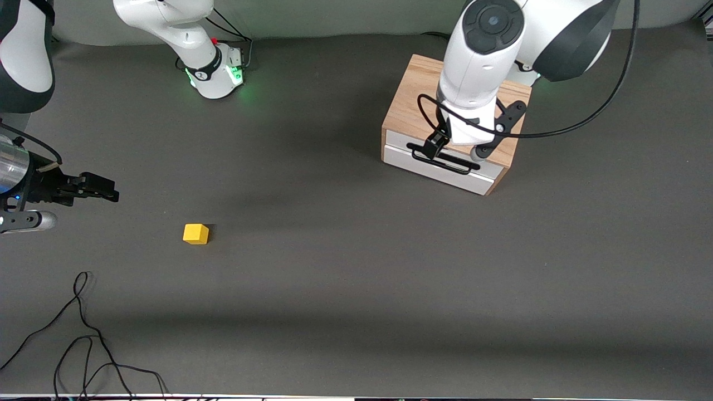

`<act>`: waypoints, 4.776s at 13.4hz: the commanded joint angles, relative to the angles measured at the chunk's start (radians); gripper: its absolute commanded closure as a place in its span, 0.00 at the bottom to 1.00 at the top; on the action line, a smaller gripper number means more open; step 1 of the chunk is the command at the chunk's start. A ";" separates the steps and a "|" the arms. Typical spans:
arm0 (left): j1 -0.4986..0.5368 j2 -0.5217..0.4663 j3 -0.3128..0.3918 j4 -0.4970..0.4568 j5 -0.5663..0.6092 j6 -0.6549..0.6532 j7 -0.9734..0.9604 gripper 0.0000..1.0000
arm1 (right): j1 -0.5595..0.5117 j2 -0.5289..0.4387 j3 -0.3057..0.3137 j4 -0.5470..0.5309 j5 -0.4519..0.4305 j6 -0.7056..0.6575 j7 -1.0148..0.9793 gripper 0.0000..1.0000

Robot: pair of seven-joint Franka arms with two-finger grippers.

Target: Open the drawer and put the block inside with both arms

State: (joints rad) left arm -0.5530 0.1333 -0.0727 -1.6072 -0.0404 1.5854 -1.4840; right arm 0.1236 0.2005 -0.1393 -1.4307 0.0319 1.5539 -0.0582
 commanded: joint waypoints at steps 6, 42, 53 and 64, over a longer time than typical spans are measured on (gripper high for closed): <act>-0.025 0.049 0.013 -0.020 0.000 -0.038 -0.094 0.00 | -0.004 0.022 -0.006 0.019 0.002 0.002 0.005 0.00; -0.018 0.293 0.022 -0.191 0.039 0.393 -0.234 0.00 | -0.002 0.016 -0.014 0.018 0.006 -0.012 -0.003 0.00; -0.013 0.449 0.031 0.024 0.047 0.393 -0.233 0.00 | -0.002 0.016 -0.014 0.021 0.013 -0.012 0.000 0.00; -0.008 0.571 0.031 0.236 0.042 0.398 -0.223 0.00 | -0.001 0.011 -0.014 0.019 0.014 -0.017 0.006 0.00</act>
State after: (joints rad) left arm -0.5592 0.6190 -0.0413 -1.5024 -0.0070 1.9253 -1.7023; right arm 0.1214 0.2156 -0.1496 -1.4219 0.0320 1.5509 -0.0581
